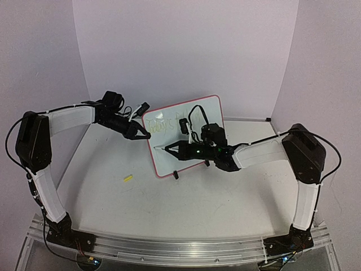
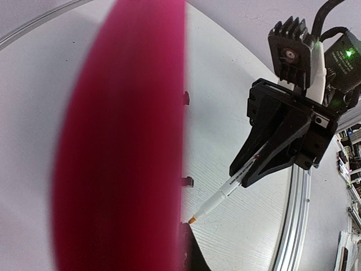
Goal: Write a sentence on the whiteboard
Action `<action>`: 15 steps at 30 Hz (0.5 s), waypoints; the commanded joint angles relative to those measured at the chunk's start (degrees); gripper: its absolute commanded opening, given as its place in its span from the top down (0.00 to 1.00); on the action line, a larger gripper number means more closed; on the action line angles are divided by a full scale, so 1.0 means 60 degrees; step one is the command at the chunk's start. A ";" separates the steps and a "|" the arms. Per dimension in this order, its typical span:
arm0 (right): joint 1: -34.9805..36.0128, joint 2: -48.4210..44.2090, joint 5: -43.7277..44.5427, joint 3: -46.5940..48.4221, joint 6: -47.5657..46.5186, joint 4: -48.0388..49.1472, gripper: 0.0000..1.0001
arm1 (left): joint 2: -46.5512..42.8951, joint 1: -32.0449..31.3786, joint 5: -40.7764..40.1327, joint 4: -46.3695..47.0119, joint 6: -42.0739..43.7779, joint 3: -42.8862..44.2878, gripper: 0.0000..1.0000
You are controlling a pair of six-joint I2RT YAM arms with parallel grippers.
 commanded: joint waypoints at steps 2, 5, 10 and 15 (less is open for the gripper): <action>0.0020 0.0206 0.0274 0.0404 -0.0110 0.0038 1.00 | 0.0187 -0.0264 -0.0478 -0.0545 0.0470 0.0060 1.00; 0.0023 0.0217 0.0477 0.0409 -0.0069 0.0027 1.00 | 0.0174 -0.0266 -0.0485 -0.0554 0.0476 0.0058 1.00; 0.0019 0.0295 0.0657 0.0474 -0.0014 0.0002 1.00 | 0.0172 -0.0269 -0.0491 -0.0556 0.0472 0.0061 1.00; 0.0026 0.0202 0.1005 0.0370 -0.0033 -0.0070 1.00 | 0.0160 -0.0280 -0.0505 -0.0556 0.0470 0.0061 1.00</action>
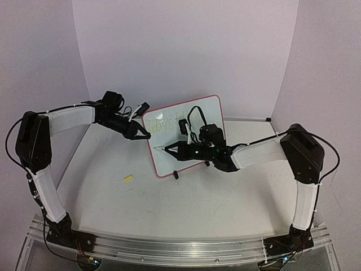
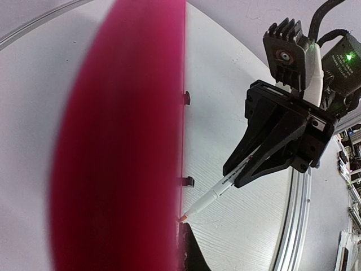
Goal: Write a sentence on the whiteboard
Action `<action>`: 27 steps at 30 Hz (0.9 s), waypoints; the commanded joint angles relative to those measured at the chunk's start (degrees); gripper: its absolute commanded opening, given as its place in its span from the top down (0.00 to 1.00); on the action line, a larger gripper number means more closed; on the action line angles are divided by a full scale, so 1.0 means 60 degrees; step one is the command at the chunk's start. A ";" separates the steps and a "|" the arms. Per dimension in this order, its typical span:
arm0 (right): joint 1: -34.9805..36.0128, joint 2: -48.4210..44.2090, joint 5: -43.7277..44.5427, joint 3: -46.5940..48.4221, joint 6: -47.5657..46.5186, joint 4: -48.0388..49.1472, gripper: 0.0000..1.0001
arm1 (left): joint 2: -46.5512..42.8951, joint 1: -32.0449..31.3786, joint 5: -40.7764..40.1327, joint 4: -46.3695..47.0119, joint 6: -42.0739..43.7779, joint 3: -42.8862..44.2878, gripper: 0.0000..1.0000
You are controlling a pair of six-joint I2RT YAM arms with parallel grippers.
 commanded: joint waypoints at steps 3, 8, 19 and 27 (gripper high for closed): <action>0.0018 -0.0119 0.0920 0.0073 -0.0013 0.0030 1.00 | 0.0159 -0.0282 -0.0491 -0.0556 0.0475 0.0058 1.00; 0.0010 -0.0421 0.1413 -0.0290 -0.0018 0.0035 1.00 | 0.0160 -0.0285 -0.0493 -0.0557 0.0469 0.0049 1.00; -0.0008 -0.0578 0.1417 -0.0601 -0.0047 0.0011 1.00 | 0.0131 -0.0311 -0.0500 -0.0558 0.0484 0.0060 1.00; -0.0012 -0.0042 0.0311 -0.0209 -0.0092 -0.0298 1.00 | 0.0131 -0.0321 -0.0522 -0.0577 0.0487 0.0060 1.00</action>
